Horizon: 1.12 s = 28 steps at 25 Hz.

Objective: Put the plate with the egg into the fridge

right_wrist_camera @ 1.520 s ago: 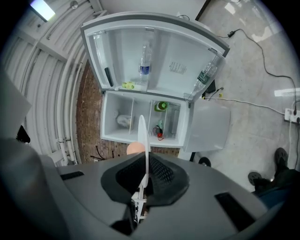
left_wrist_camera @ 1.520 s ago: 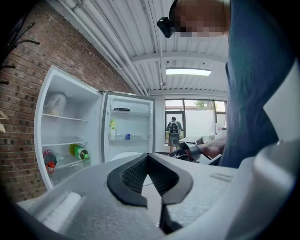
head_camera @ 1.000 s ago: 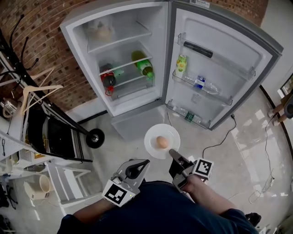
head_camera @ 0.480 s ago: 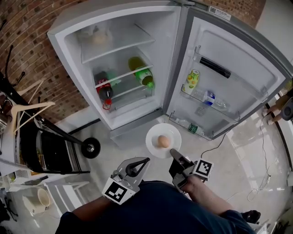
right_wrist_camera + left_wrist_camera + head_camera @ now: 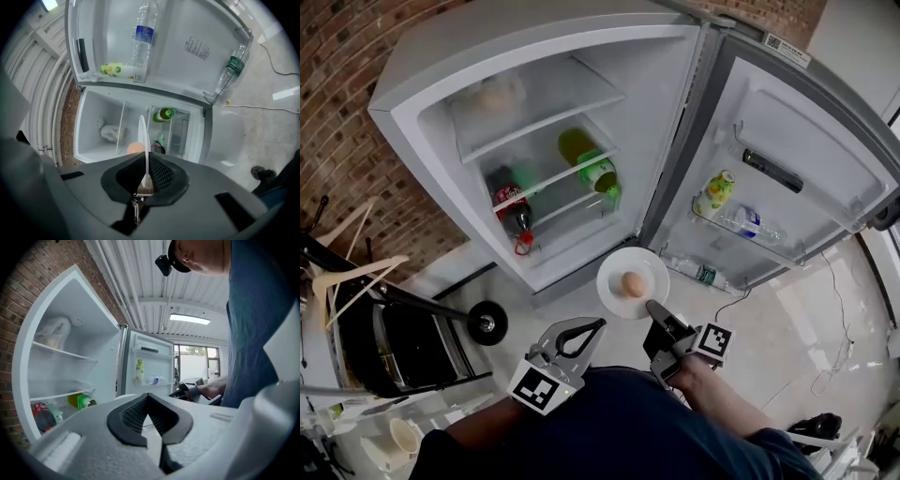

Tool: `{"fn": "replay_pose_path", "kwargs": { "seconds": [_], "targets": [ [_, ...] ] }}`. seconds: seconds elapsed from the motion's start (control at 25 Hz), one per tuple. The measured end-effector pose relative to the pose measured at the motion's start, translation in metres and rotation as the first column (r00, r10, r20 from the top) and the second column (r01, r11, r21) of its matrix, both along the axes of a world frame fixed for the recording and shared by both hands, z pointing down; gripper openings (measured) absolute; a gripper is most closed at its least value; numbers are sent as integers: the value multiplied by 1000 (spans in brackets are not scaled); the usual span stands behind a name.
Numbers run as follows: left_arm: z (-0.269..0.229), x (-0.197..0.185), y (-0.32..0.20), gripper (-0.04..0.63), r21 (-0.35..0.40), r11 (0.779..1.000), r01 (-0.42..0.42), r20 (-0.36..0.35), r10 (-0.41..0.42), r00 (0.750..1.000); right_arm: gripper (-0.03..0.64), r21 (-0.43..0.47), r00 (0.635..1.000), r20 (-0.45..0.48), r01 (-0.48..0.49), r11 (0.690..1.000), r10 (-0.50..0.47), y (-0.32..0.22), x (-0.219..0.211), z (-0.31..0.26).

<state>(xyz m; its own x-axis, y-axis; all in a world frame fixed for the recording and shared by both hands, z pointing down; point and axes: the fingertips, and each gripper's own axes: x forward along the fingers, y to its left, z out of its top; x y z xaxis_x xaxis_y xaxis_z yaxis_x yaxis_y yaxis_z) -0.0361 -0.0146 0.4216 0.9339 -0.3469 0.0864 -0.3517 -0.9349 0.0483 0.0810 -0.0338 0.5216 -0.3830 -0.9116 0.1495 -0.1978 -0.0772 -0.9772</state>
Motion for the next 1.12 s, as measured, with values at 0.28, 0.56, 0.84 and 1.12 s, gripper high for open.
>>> {"fn": "replay_pose_path", "kwargs": {
  "seconds": [0.28, 0.56, 0.84, 1.12],
  "targets": [
    [9, -13, -32, 5, -30, 999, -12, 14, 13, 1000, 20, -4, 1000, 17, -18, 1000, 18, -42, -13, 3],
    [12, -10, -61, 5, -43, 998, 51, 24, -50, 998, 20, 0, 999, 26, 38, 999, -38, -80, -11, 4],
    [5, -2, -87, 5, -33, 991, 128, 25, -127, 992, 20, -14, 994, 32, 107, 994, -106, -111, -4, 5],
    [6, 1, -105, 5, -22, 982, 186, 36, -185, 982, 20, -21, 985, 36, 169, 985, -168, -145, -9, 10]
  ]
}}
